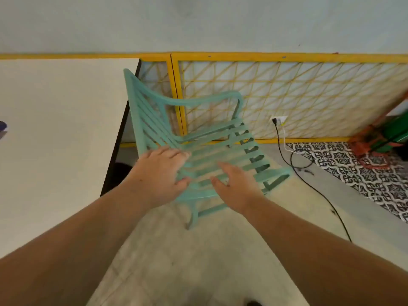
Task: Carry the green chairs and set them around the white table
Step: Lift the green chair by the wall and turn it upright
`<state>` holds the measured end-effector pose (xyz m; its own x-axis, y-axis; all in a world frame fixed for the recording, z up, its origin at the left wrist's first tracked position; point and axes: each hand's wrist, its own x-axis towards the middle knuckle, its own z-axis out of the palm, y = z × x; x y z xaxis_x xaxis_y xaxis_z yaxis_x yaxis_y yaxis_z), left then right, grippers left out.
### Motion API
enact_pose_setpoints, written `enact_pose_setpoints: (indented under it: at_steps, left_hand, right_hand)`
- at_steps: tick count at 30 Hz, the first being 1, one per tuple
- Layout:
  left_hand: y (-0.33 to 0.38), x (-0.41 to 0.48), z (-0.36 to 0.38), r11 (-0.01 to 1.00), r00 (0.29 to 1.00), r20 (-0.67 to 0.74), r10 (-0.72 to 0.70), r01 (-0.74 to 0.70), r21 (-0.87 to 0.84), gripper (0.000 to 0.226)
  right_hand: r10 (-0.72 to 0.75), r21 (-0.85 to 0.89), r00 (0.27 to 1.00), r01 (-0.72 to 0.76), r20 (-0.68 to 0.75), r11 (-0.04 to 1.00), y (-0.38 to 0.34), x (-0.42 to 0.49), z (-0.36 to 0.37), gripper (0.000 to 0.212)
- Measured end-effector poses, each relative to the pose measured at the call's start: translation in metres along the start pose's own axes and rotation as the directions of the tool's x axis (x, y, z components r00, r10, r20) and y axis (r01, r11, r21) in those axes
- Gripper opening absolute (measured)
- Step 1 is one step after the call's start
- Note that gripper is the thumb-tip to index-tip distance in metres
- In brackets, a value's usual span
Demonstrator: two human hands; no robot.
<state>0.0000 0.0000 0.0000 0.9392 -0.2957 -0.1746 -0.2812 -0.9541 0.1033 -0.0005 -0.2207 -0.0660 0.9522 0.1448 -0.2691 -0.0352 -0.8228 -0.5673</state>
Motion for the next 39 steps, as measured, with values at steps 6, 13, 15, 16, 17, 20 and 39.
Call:
enact_pose_setpoints:
  at_steps: [6, 13, 15, 16, 17, 20, 39]
  left_hand:
    - [0.026, 0.025, 0.073, 0.994, 0.977, 0.21, -0.03, 0.007, 0.111, 0.062]
    - [0.043, 0.05, 0.132, 0.931, 0.925, 0.343, -0.165, 0.032, 0.363, 0.037]
    - [0.044, 0.06, 0.147, 0.913, 0.912, 0.36, -0.195, 0.035, 0.406, 0.033]
    - [0.045, 0.064, 0.151, 0.909, 0.904, 0.367, -0.217, 0.049, 0.415, 0.033]
    - [0.045, 0.067, 0.156, 0.906, 0.906, 0.364, -0.215, 0.047, 0.42, 0.033]
    - [0.044, 0.068, 0.165, 0.897, 0.919, 0.333, -0.211, 0.046, 0.44, 0.033]
    - [0.102, 0.048, 0.175, 0.902, 0.926, 0.29, -0.241, 0.103, 0.419, 0.031]
  right_hand:
    - [0.033, -0.099, 0.997, -0.026, 0.063, 0.995, 0.043, 0.027, 0.044, 0.06]
    - [-0.038, -0.213, 0.989, 0.069, 0.144, 0.975, 0.096, 0.066, 0.099, 0.04]
    - [-0.085, -0.201, 0.99, 0.107, 0.114, 0.974, 0.108, 0.074, 0.114, 0.033]
    - [-0.102, -0.175, 0.991, 0.116, 0.086, 0.978, 0.113, 0.077, 0.12, 0.032]
    - [-0.113, -0.147, 0.992, 0.121, 0.059, 0.982, 0.117, 0.078, 0.125, 0.031]
    - [-0.142, -0.132, 0.99, 0.144, 0.024, 0.981, 0.124, 0.077, 0.133, 0.032]
    - [-0.17, -0.136, 0.98, 0.183, 0.1, 0.974, 0.164, 0.06, 0.109, 0.033]
